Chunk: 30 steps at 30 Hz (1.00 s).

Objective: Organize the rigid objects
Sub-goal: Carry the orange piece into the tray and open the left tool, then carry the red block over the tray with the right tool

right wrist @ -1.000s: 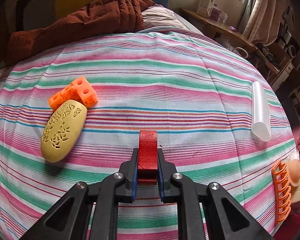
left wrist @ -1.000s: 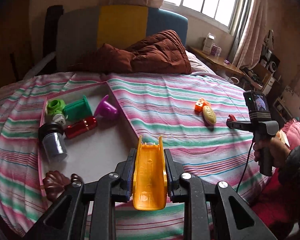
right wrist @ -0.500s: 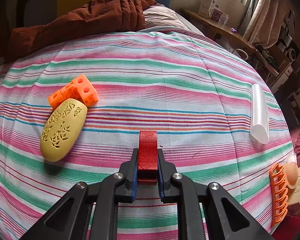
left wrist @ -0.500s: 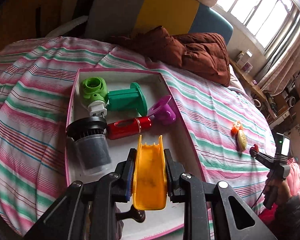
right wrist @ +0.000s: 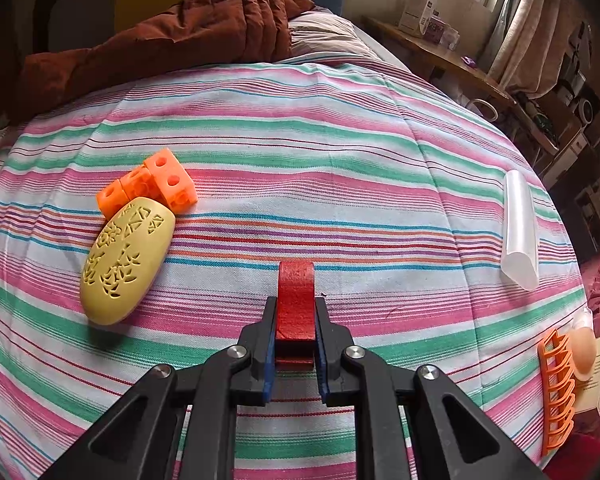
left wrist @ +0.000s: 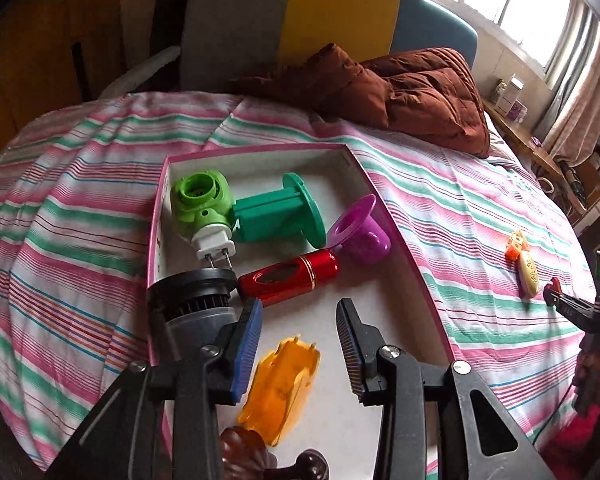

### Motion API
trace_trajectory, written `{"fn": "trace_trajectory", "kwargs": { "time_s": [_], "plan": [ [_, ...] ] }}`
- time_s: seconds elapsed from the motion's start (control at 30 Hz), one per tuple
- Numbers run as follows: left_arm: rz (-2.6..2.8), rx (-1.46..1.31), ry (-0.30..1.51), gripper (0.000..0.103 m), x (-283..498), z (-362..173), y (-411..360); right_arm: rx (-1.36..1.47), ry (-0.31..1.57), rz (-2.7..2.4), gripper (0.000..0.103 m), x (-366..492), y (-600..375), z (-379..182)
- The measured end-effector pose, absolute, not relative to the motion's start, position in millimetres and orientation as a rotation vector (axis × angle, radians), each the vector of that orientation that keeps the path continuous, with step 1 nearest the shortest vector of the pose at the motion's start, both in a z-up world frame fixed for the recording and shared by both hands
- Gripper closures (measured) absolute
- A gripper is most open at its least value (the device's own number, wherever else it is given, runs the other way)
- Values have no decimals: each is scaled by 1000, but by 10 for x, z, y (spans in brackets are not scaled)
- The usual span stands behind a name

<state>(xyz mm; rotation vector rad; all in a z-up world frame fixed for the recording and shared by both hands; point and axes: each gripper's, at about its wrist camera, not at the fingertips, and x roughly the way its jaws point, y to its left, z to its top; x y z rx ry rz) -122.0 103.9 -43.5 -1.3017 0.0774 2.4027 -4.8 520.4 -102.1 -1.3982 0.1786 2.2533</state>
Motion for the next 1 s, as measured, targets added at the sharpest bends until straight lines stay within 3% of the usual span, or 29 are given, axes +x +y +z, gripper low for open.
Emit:
{"fn": "trace_trajectory", "kwargs": {
  "time_s": [0.27, 0.67, 1.0],
  "plan": [
    [2490, -1143, 117, 55, -723, -157, 974, -1387, 181, 2255, 88, -49, 5185, -1018],
    [2525, -1062, 153, 53, -276, 1, 926, -1374, 187, 2254, 88, -45, 5175, -1029],
    [2535, -1074, 126, 53, -209, -38, 748, -1418, 334, 2271, 89, 8, 5183, -994]
  ]
}}
